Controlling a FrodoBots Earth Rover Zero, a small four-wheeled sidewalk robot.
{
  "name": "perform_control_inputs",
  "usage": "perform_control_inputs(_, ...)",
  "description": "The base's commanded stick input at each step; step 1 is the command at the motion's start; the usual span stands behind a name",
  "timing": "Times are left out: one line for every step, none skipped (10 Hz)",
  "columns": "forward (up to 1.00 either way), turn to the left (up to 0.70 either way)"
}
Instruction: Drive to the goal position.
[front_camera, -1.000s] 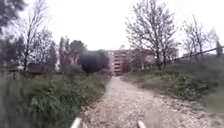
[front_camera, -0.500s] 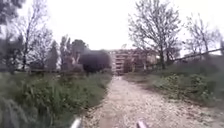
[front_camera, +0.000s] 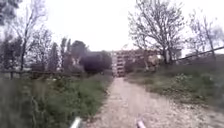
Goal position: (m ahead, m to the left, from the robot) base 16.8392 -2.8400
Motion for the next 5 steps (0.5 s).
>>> perform_control_inputs(0.70,0.00)
perform_control_inputs(0.70,0.00)
perform_control_inputs(0.70,0.00)
perform_control_inputs(0.70,0.00)
perform_control_inputs(0.70,0.00)
